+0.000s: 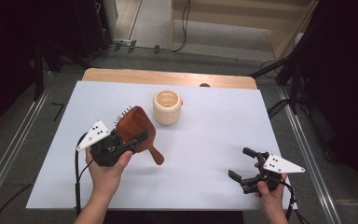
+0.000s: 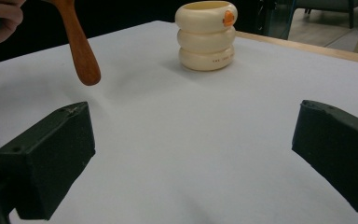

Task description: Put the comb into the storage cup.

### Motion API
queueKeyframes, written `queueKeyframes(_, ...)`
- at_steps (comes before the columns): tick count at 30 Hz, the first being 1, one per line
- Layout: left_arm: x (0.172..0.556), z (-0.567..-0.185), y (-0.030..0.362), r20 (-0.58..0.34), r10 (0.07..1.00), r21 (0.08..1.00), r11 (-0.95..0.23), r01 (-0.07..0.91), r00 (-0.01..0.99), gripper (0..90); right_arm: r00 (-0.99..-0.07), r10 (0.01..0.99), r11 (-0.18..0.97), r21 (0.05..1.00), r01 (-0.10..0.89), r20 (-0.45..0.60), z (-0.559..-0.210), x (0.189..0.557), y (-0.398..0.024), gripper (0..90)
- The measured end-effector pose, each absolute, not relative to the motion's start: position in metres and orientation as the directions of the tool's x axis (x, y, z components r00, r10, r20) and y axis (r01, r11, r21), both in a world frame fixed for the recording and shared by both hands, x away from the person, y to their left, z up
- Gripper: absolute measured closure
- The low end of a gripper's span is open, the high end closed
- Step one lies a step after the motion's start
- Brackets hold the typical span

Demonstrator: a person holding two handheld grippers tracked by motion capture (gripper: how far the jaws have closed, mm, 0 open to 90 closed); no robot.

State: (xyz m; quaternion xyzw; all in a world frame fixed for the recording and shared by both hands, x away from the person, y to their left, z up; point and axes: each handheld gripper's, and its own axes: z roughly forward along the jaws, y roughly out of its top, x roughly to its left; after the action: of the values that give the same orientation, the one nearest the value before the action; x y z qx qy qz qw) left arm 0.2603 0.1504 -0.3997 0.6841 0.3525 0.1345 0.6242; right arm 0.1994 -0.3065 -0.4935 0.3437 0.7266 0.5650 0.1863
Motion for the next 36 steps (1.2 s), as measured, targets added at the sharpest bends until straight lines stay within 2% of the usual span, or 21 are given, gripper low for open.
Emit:
queueKeyframes(16, 0.279, -0.383, 0.145, -0.244, 0.653, 0.954, 0.028, 0.299, 0.717, 56.9, -0.636, 0.762, 0.105, 0.944, 0.312, 0.125, -0.502, 0.191, -0.337, 0.0)
queueKeyframes(36, 0.305, -0.369, 0.132, -0.218, 0.662, 0.96, 0.015, 0.278, 0.717, 56.9, -0.591, 0.793, 0.066, 0.944, 0.323, 0.147, -0.508, 0.193, -0.354, 0.0)
